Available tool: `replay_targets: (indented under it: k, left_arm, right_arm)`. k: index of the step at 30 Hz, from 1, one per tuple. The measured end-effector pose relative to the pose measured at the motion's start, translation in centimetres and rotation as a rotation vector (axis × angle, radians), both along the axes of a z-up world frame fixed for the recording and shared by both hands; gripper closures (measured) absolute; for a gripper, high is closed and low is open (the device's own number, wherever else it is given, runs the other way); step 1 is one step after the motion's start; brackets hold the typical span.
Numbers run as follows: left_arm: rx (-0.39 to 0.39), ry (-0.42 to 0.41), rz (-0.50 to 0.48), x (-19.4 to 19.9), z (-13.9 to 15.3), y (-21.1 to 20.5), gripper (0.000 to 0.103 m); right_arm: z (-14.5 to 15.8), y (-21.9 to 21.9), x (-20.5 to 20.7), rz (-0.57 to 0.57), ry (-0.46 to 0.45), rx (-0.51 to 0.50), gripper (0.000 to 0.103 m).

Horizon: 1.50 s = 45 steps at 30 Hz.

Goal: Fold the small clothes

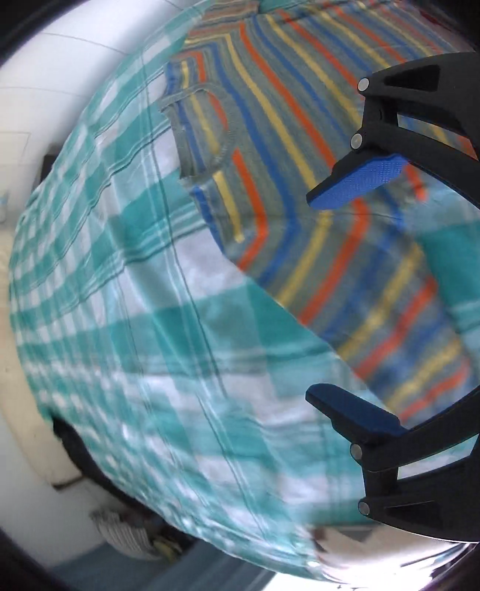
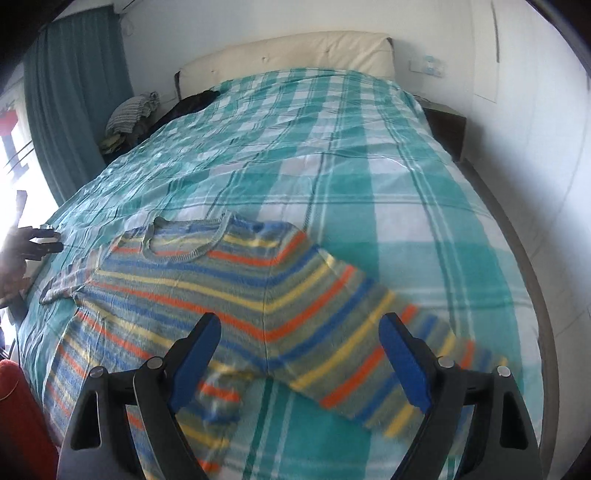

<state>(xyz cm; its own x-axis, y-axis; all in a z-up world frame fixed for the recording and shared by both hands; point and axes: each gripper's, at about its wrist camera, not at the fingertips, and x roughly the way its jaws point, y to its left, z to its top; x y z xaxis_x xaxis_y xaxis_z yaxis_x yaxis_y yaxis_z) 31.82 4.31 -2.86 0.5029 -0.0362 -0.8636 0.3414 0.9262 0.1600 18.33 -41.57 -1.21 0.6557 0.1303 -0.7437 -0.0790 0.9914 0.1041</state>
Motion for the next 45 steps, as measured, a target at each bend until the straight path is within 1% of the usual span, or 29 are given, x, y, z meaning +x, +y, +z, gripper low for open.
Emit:
replay_targets:
  k: [2, 3, 6, 11, 13, 14, 15, 16, 17, 18, 19, 20, 22, 23, 25, 26, 28, 31, 32, 33, 34, 35, 36, 37, 38, 39, 41, 43, 45]
  left_arm:
    - [0.004, 0.019, -0.004, 2.6, -1.2, -1.9, 0.007]
    - [-0.004, 0.038, -0.011, 3.8, -1.9, -2.4, 0.007]
    - [0.008, 0.090, -0.041, 6.8, -4.2, -3.7, 0.007]
    - [0.069, 0.157, -0.078, 8.7, -8.0, -4.8, 0.007]
    - [0.062, 0.162, -0.080, 8.7, -8.8, -4.8, 0.001]
    - [0.054, 0.163, -0.066, 8.8, -9.0, -4.6, 0.000]
    - [0.020, 0.189, -0.048, 9.0, -9.1, -4.3, 0.001]
    - [-0.013, 0.207, -0.026, 9.2, -9.1, -4.0, 0.003]
    - [-0.051, 0.212, -0.006, 9.1, -9.0, -3.6, 0.023]
    - [-0.075, 0.205, -0.009, 8.9, -8.7, -3.7, 0.067]
    - [-0.073, 0.179, -0.027, 8.4, -8.2, -4.2, 0.096]
    - [-0.019, 0.133, -0.038, 7.9, -7.7, -5.1, 0.097]
    - [0.081, 0.013, -0.057, 6.7, -6.6, -6.5, 0.098]
    - [0.109, -0.039, -0.045, 6.6, -6.1, -6.8, 0.099]
    - [0.142, -0.104, -0.004, 7.2, -5.8, -6.9, 0.099]
    - [0.140, -0.100, 0.022, 7.9, -6.3, -6.7, 0.099]
    - [0.161, -0.078, 0.053, 8.9, -7.9, -6.6, 0.099]
    - [0.236, -0.124, 0.046, 8.4, -9.7, -7.6, 0.098]
    - [0.246, -0.137, 0.051, 8.2, -9.8, -7.8, 0.096]
    - [0.243, -0.136, 0.059, 8.2, -9.6, -7.7, 0.089]
    - [0.225, -0.128, 0.068, 8.3, -9.1, -7.5, 0.083]
    - [0.213, -0.119, 0.088, 8.3, -8.5, -7.2, 0.054]
    - [0.213, -0.128, 0.117, 8.1, -7.5, -6.7, 0.025]
    - [0.211, -0.163, 0.142, 7.6, -6.3, -6.1, 0.018]
    - [0.192, -0.206, 0.156, 6.7, -4.8, -5.3, 0.017]
    - [0.162, -0.218, 0.158, 5.9, -3.7, -4.6, 0.017]
    - [0.091, -0.195, 0.164, 3.7, -1.7, -3.3, 0.017]
    - [0.036, -0.174, 0.143, -0.1, -0.4, -2.7, 0.016]
    - [0.005, -0.158, 0.083, -4.6, 0.0, -3.3, 0.012]
  right_arm:
    - [-0.5, 0.7, 3.7, 0.045, 0.045, 0.007, 0.016]
    - [-0.8, 1.0, 5.3, 0.065, 0.064, 0.006, 0.016]
    - [-1.7, 1.5, 9.5, 0.117, 0.112, -0.014, 0.016]
    - [-4.4, 2.1, 15.6, 0.184, 0.196, -0.051, 0.016]
    - [-6.0, 2.6, 17.6, 0.198, 0.243, -0.078, 0.016]
    - [-7.1, 3.0, 18.6, 0.204, 0.270, -0.101, 0.016]
    - [-7.9, 3.2, 19.2, 0.203, 0.288, -0.111, 0.016]
    - [-8.9, 3.5, 19.7, 0.205, 0.316, -0.103, 0.023]
    - [-9.4, 3.7, 19.9, 0.218, 0.332, -0.091, 0.049]
    - [-9.5, 4.2, 19.9, 0.236, 0.327, -0.102, 0.071]
    - [-9.3, 4.7, 19.5, 0.253, 0.312, -0.126, 0.097]
    - [-8.8, 5.1, 19.0, 0.254, 0.291, -0.151, 0.098]
    - [-7.4, 6.0, 17.5, 0.248, 0.215, -0.252, 0.098]
    - [-6.7, 6.3, 17.0, 0.240, 0.176, -0.300, 0.098]
    - [-5.4, 6.5, 16.7, 0.198, 0.101, -0.388, 0.098]
    - [-5.3, 6.4, 17.3, 0.174, 0.088, -0.404, 0.098]
    - [-6.5, 6.2, 18.7, 0.135, 0.126, -0.416, 0.098]
    - [-9.7, 6.7, 19.4, 0.125, 0.183, -0.483, 0.098]
    - [-10.0, 6.7, 19.2, 0.120, 0.172, -0.491, 0.098]
    - [-10.0, 6.6, 19.1, 0.112, 0.160, -0.481, 0.097]
    - [-9.8, 6.1, 18.9, 0.102, 0.153, -0.447, 0.091]
    - [-9.4, 5.5, 18.8, 0.085, 0.152, -0.412, 0.070]
    - [-8.9, 4.8, 18.6, 0.059, 0.152, -0.392, 0.052]
    - [-8.1, 4.0, 18.3, 0.032, 0.150, -0.369, 0.020]
    - [-6.9, 3.1, 17.5, 0.017, 0.124, -0.340, 0.018]
    - [-5.7, 2.4, 16.5, 0.005, 0.099, -0.320, 0.018]
    - [-3.4, 1.8, 14.0, -0.008, 0.072, -0.311, 0.018]
    - [-1.8, 2.3, 11.0, 0.036, 0.068, -0.299, 0.018]
    - [-0.8, 4.0, 7.3, 0.119, 0.085, -0.271, 0.018]
